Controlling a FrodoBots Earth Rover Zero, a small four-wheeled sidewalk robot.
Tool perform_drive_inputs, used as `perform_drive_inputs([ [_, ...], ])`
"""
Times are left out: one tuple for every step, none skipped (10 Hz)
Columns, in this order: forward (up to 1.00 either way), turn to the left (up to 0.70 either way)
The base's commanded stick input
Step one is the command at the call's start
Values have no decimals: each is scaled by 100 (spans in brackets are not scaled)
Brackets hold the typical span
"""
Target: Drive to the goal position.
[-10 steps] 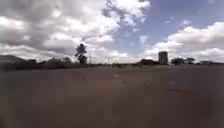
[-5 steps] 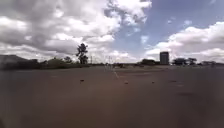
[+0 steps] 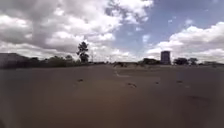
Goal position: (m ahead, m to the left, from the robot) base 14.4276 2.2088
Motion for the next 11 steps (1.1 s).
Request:
perform_drive_inputs([
  [70, 0],
  [70, 0],
  [70, 0],
  [70, 0],
  [70, 0],
  [70, 0],
  [70, 0],
  [70, 0],
  [70, -6],
  [70, -20],
  [70, -21],
])
